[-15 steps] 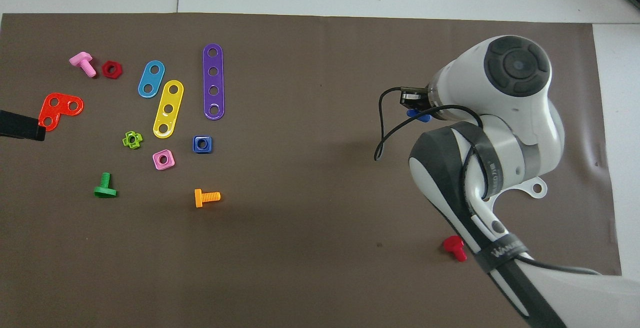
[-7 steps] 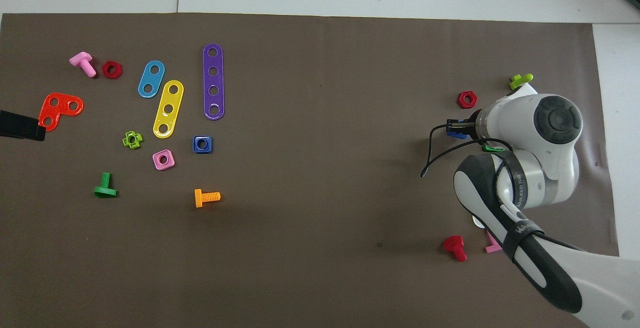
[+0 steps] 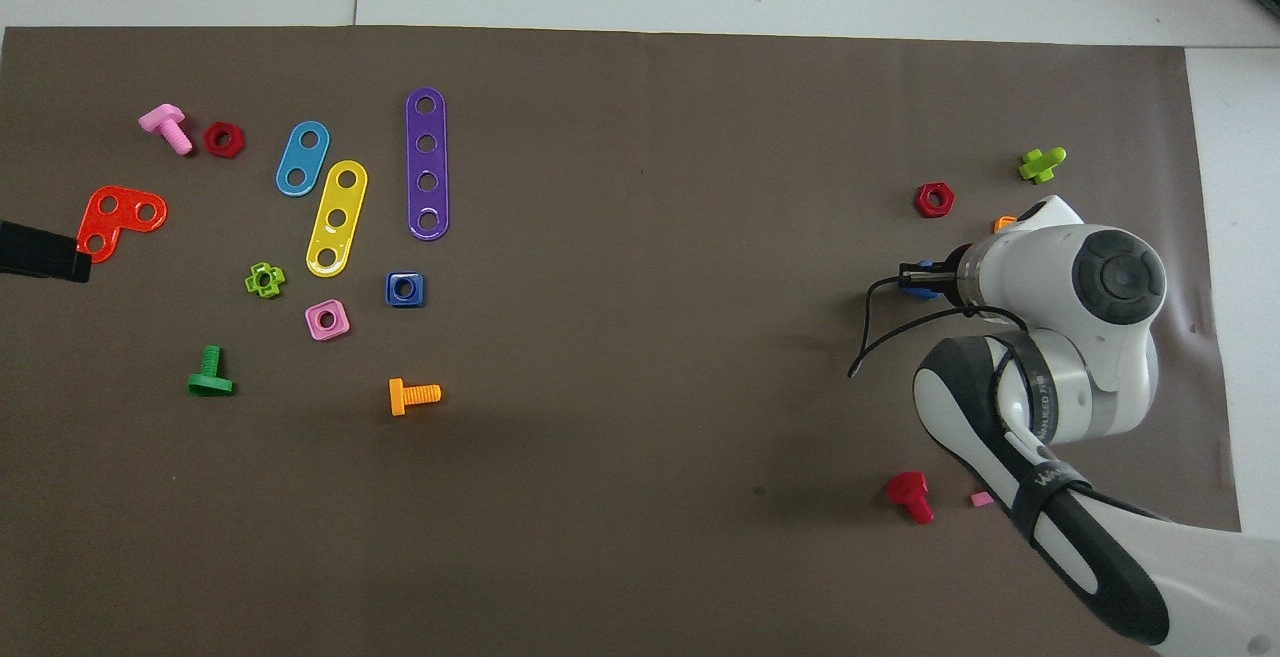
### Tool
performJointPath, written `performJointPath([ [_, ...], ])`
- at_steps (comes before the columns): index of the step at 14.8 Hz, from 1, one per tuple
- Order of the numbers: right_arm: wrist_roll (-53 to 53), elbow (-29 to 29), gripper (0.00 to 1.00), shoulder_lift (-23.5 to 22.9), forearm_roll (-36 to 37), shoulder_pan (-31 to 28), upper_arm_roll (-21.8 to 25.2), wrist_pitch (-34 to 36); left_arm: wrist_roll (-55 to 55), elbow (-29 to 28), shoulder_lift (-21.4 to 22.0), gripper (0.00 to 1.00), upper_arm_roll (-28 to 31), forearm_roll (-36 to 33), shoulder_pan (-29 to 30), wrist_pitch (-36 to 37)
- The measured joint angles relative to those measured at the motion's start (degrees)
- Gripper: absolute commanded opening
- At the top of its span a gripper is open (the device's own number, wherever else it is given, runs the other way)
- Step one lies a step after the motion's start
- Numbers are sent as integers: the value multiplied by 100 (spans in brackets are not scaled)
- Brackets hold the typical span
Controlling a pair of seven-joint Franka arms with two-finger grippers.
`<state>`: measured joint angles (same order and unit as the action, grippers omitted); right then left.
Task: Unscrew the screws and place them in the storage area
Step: 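Release the blue bolt beside the green triangle and withdraw the right gripper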
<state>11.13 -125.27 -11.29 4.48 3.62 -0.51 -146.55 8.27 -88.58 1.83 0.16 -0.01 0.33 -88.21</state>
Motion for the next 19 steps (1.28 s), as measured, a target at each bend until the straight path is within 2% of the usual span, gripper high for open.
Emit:
performJointPath([
  [5,-405,-32,0,27,0,-112,2,0,0,0,0,100,0,0,0,0],
  [6,-433,-37,42,28,0,-133,2,0,0,0,0,100,0,0,0,0],
  [7,-439,-47,99,29,0,-141,2,0,0,0,0,100,0,0,0,0],
  [12,-429,-59,100,33,0,-151,2,1,0,0,0,100,0,0,0,0],
  [14,-314,165,100,82,0,-154,2,245,-1,0,0,100,0,0,0,0],
  [19,162,1903,100,387,-1,-173,7,2579,-1,0,0,100,0,0,0,0],
])
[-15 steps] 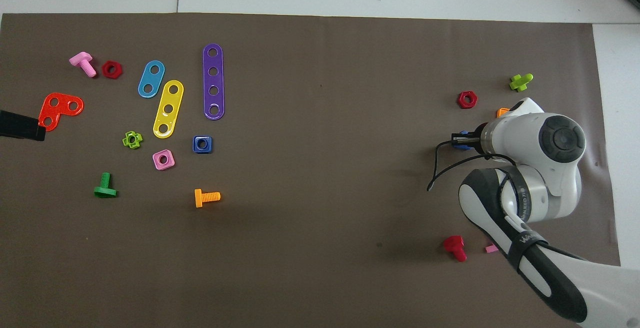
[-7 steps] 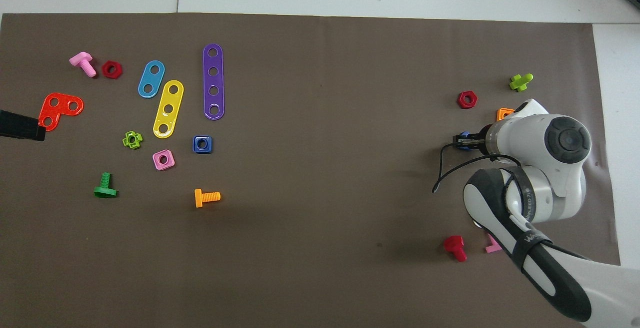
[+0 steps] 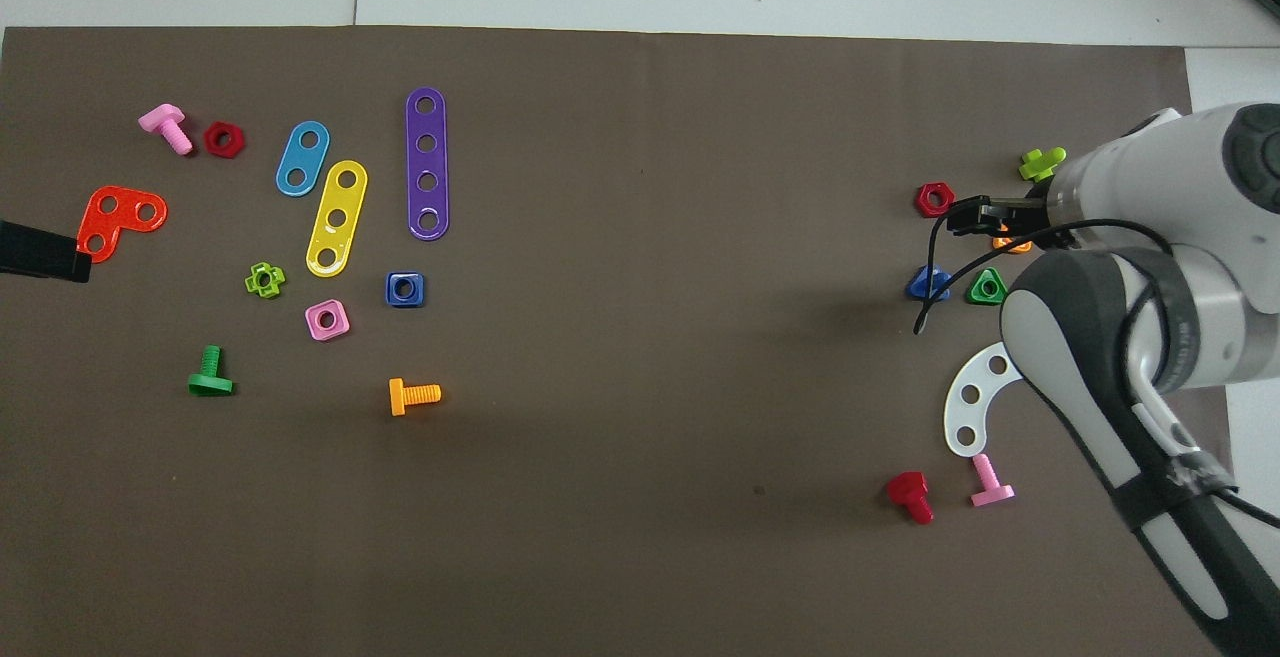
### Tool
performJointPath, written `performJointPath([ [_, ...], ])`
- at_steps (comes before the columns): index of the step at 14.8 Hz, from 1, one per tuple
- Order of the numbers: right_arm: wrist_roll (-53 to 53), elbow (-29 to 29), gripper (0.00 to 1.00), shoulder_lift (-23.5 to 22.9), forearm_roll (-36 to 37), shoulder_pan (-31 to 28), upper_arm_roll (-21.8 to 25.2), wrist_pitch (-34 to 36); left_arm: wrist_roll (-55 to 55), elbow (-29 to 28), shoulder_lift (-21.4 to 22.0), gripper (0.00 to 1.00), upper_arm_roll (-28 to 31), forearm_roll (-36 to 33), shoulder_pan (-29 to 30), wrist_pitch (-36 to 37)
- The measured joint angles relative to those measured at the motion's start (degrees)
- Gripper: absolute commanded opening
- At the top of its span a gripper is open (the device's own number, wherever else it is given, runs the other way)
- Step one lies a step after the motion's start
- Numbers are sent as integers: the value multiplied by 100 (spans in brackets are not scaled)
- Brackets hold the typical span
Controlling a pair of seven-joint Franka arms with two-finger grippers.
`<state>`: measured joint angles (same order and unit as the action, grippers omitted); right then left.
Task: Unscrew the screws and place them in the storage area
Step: 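Release the blue bolt beside the green triangle and withdraw the right gripper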
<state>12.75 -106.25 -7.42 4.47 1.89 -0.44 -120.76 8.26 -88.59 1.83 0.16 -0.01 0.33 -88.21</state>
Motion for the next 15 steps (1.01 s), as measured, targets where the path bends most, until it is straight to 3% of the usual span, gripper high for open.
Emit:
performJointPath([
  [5,145,412,100,791,-343,-224,37,1157,0,0,0,100,0,0,0,0],
  [8,139,996,100,1169,-407,-383,92,2359,0,0,0,100,0,0,0,0],
  [11,-2,1732,100,1202,-177,-387,93,3455,0,0,0,100,0,0,0,0],
  [15,-303,1707,100,1085,-169,-362,34,3510,-1,0,0,100,0,0,0,0],
])
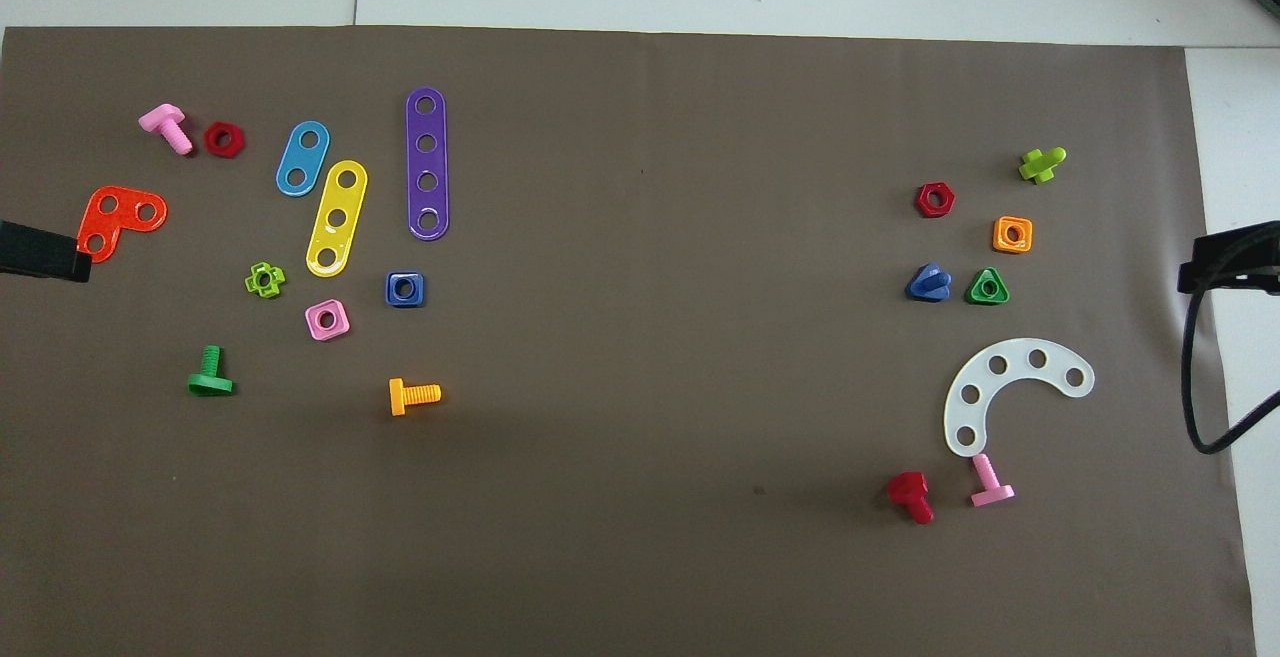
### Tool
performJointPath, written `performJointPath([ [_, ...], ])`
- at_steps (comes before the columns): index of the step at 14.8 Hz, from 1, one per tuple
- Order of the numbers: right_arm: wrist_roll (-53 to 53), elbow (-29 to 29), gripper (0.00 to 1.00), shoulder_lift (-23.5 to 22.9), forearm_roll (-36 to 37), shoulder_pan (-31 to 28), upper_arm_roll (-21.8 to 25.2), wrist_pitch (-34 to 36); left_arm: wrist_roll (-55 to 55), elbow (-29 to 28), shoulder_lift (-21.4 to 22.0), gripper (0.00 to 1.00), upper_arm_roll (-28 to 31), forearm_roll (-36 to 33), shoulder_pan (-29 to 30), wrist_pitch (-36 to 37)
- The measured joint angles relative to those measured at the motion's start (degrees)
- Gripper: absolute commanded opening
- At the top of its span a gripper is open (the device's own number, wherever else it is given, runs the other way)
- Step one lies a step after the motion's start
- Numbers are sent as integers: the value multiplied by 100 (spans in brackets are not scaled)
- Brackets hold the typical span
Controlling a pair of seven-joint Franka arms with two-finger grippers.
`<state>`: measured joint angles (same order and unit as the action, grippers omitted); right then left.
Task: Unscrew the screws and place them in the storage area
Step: 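Release the blue bolt beside the green triangle and withdraw the right gripper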
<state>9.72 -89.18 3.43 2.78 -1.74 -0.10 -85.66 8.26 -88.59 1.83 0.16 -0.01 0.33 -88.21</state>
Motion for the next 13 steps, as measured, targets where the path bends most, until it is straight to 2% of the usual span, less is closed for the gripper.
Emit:
performJointPath([
  [13,-14,-12,100,-52,-195,29,-69,60,0,0,0,100,0,0,0,0],
])
